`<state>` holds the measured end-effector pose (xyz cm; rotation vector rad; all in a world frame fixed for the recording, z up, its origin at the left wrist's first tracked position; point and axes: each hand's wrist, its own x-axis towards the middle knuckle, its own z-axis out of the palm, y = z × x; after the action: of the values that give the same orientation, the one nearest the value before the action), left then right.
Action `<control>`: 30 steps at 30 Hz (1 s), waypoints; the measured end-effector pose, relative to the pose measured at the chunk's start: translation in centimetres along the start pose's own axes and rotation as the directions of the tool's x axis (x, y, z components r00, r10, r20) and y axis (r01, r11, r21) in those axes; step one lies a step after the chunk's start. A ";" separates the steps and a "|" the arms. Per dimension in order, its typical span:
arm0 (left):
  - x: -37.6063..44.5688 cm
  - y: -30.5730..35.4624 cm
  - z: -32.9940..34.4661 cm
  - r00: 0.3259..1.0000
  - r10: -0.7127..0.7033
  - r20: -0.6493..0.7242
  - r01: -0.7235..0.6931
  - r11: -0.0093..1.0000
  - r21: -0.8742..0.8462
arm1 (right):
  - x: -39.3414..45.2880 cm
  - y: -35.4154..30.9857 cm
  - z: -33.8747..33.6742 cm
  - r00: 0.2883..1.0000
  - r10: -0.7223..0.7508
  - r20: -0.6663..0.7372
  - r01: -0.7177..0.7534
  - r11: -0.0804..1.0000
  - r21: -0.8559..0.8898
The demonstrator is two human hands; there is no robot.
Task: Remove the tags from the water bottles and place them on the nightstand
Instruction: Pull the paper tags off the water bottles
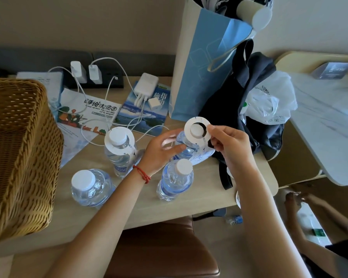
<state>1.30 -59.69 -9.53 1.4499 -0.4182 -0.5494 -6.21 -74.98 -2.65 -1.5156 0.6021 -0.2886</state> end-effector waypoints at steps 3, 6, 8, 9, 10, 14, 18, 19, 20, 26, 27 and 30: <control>-0.4 0.8 -0.1 0.997 0.059 -0.049 -0.056 0.996 0.066 | -0.5 0.3 -0.7 0.999 0.027 -0.027 -0.027 1.000 0.008; -1.2 2.2 -0.4 0.989 0.118 -0.093 -0.106 0.986 0.129 | -0.9 0.4 -1.5 0.997 0.049 -0.055 -0.047 0.998 0.040; -1.8 3.5 -0.5 0.982 0.165 -0.095 -0.152 0.979 0.135 | -1.3 0.4 -2.1 0.996 0.054 -0.071 -0.050 0.997 0.051; -2.1 4.2 -0.5 0.975 0.197 -0.100 -0.181 0.972 0.149 | -1.5 0.3 -2.5 0.996 0.056 -0.076 -0.052 0.997 0.056; -2.5 4.9 -0.5 0.967 0.230 -0.108 -0.210 0.963 0.167 | -1.7 0.3 -2.9 0.995 0.058 -0.078 -0.054 0.997 0.062; -3.9 7.2 0.5 0.929 0.344 -0.140 -0.285 0.902 0.325 | -2.7 0.6 -4.7 0.995 0.052 -0.088 -0.047 0.997 0.061; -5.2 8.2 3.6 0.883 0.464 -0.068 -0.341 0.735 0.586 | -3.6 1.3 -7.1 0.993 0.063 -0.099 -0.057 0.996 0.066; -5.5 8.3 4.6 0.875 0.483 -0.043 -0.354 0.696 0.624 | -3.7 1.4 -7.8 0.993 0.071 -0.099 -0.066 0.996 0.060; -5.8 8.2 5.5 0.864 0.502 -0.023 -0.365 0.658 0.659 | -3.9 1.6 -8.6 0.992 0.081 -0.097 -0.076 0.996 0.050; -6.5 6.6 10.6 0.827 0.556 0.090 -0.381 0.434 0.816 | -4.3 3.0 -13.2 0.990 0.099 -0.099 -0.093 0.994 0.056; -6.4 6.0 11.3 0.831 0.545 0.113 -0.379 0.405 0.832 | -4.3 3.3 -13.9 0.989 0.106 -0.102 -0.101 0.993 0.056; -6.4 3.8 13.4 0.858 0.495 0.135 -0.343 0.358 0.868 | -4.1 4.6 -16.1 0.984 0.138 -0.109 -0.133 0.990 0.050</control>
<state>-11.26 -66.65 -4.17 2.2485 -1.0312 0.3128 -19.05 -86.12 -5.55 -1.4166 0.7804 -0.2821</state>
